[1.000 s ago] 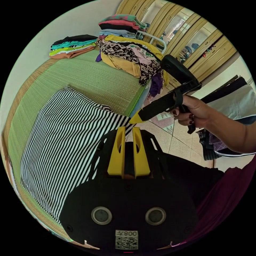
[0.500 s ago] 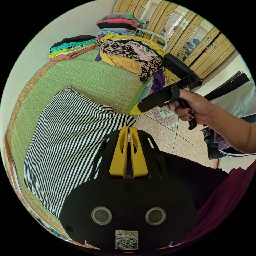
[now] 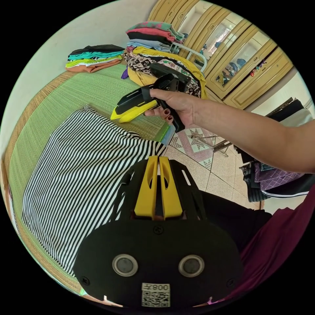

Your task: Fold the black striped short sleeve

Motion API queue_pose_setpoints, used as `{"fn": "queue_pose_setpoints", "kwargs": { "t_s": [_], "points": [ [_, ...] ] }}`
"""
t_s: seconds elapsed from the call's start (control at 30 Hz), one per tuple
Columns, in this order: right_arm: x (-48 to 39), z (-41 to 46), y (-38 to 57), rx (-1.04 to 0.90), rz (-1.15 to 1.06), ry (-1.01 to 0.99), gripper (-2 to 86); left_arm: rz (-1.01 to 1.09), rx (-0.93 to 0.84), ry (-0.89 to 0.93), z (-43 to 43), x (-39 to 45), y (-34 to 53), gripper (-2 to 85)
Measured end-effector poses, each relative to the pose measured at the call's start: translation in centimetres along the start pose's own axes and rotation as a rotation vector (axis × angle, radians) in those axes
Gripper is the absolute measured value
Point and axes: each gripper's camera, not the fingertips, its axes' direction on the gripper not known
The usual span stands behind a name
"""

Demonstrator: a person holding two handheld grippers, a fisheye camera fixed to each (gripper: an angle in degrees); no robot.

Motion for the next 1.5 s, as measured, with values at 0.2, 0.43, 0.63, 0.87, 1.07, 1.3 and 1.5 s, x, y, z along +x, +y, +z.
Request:
{"fn": "queue_pose_setpoints", "kwargs": {
  "t_s": [0.2, 0.43, 0.63, 0.87, 1.07, 1.3, 1.5],
  "points": [
    [-0.6, 1.2, -3.9, -0.029, -0.023, -0.012, 8.9, -0.015, 0.011, 0.026, 0.3, 0.0, -0.5, 0.4],
    [-0.8, 2.6, -7.8, -0.040, -0.026, -0.066, 8.2, -0.023, 0.026, 0.042, 0.2, 0.0, -0.7, 0.5],
    [-1.7, 4.3, -10.7, -0.069, -0.045, -0.065, 6.7, -0.035, 0.045, 0.054, -0.3, -0.6, -0.4, 0.6],
    [-1.9, 5.8, -12.9, -0.086, -0.030, -0.061, 3.0, -0.043, 0.051, 0.067, -0.8, -1.4, 0.5, 0.6],
    [-1.7, 5.9, -14.2, -0.073, -0.004, -0.060, 2.3, -0.045, 0.059, 0.094, -1.2, -2.2, 1.6, 0.5],
    [-2.0, 5.6, -14.9, -0.056, 0.013, -0.017, 2.1, -0.029, 0.086, 0.134, -2.4, -3.2, 3.2, 0.4],
    [-2.4, 6.3, -15.4, -0.037, 0.039, -0.022, 2.0, -0.062, 0.131, 0.176, -4.1, -5.2, 6.1, 0.5]
  ]
}}
